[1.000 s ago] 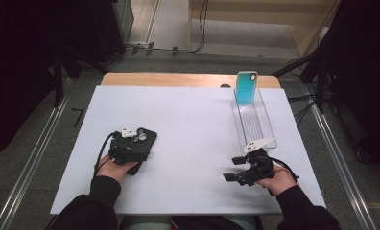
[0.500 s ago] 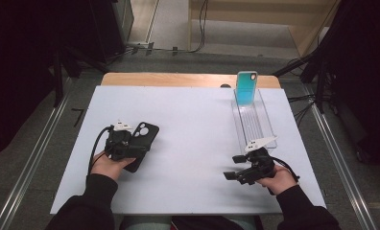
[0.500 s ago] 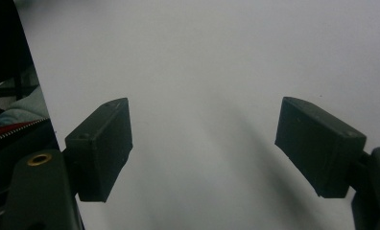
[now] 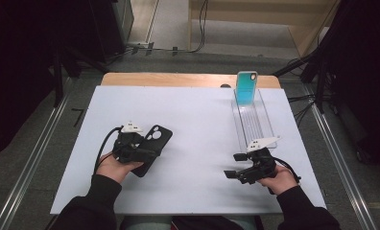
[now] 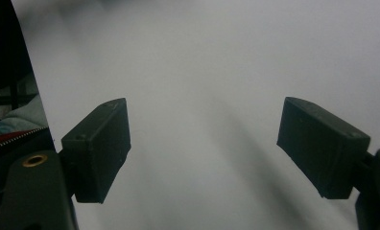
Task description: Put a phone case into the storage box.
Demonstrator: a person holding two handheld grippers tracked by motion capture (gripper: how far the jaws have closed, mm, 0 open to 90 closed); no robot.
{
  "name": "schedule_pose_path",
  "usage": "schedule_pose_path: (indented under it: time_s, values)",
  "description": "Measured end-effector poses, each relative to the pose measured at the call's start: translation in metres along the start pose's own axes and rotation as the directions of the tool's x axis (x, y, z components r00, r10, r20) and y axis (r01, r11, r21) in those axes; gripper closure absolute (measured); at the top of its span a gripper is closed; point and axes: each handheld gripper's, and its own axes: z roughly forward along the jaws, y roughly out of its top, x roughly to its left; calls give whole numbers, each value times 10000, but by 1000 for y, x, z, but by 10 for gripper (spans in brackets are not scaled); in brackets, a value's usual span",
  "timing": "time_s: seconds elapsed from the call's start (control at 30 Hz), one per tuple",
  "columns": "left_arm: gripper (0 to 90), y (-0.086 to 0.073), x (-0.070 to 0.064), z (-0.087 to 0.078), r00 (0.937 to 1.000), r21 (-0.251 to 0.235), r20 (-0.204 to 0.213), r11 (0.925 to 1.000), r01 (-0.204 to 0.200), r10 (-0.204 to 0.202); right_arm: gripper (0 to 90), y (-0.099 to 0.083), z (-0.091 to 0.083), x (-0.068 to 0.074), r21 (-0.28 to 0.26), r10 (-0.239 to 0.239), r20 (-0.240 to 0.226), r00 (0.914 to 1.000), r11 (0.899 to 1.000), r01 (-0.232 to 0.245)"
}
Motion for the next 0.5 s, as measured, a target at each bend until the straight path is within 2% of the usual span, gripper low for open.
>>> schedule_pose_path:
  time_s: [0.13,0.33,0.5]
  values:
    - [148,3,-8,2,9990,-48,346,9996,-278,280,168,-1,-1,0,18,55,66,10000,10000,-55]
    - [148,8,-20,8,9964,-100,744,9991,-403,410,168,-1,-3,2,79,106,121,9999,9999,-107]
    - [148,11,-30,14,9948,-225,817,9980,-588,604,168,-1,-5,2,17,130,229,9997,9999,-130]
